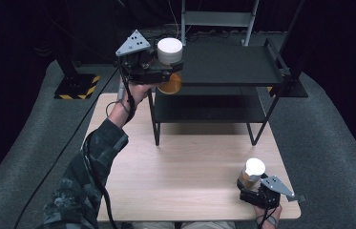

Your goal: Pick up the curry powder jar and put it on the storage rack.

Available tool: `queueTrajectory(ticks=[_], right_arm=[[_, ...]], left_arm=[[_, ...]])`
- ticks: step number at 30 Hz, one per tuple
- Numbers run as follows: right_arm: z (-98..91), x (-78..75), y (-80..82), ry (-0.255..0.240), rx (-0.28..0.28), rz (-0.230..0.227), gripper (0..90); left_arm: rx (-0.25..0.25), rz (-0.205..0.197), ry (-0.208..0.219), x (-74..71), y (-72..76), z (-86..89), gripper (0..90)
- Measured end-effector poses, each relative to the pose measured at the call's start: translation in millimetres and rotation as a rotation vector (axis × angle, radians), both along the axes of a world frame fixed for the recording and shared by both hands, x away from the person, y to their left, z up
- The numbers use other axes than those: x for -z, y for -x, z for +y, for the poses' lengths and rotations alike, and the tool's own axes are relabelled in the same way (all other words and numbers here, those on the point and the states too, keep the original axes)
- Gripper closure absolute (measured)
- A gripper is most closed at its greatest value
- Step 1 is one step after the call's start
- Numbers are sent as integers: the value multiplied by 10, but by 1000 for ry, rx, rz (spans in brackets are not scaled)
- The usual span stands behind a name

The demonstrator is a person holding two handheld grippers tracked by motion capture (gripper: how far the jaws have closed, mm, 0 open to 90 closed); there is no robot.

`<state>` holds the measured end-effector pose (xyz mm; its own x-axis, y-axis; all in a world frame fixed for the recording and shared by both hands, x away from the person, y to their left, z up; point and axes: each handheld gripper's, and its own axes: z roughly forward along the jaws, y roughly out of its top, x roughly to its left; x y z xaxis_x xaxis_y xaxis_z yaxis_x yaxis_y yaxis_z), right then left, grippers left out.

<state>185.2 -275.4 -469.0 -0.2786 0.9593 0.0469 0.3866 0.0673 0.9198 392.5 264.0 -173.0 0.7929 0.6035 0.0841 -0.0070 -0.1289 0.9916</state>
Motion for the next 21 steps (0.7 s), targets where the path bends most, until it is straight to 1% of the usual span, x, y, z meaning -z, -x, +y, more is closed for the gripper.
queueTrajectory(ticks=[10, 12, 14, 21], right_arm=[[-2, -3, -1, 1, -2, 1, 20], [-2, -1, 0, 1, -1, 0, 20], [-3, 1, 1, 1, -2, -1, 20], [-1, 2, 3, 2, -1, -2, 20]], left_arm=[[-14, -7, 2, -61, -43, -34, 349], [-19, -4, 10, -60, -53, -36, 349], [-21, -2, 9, -66, -69, -32, 349], [-52, 7, 18, -69, -122, -32, 349]])
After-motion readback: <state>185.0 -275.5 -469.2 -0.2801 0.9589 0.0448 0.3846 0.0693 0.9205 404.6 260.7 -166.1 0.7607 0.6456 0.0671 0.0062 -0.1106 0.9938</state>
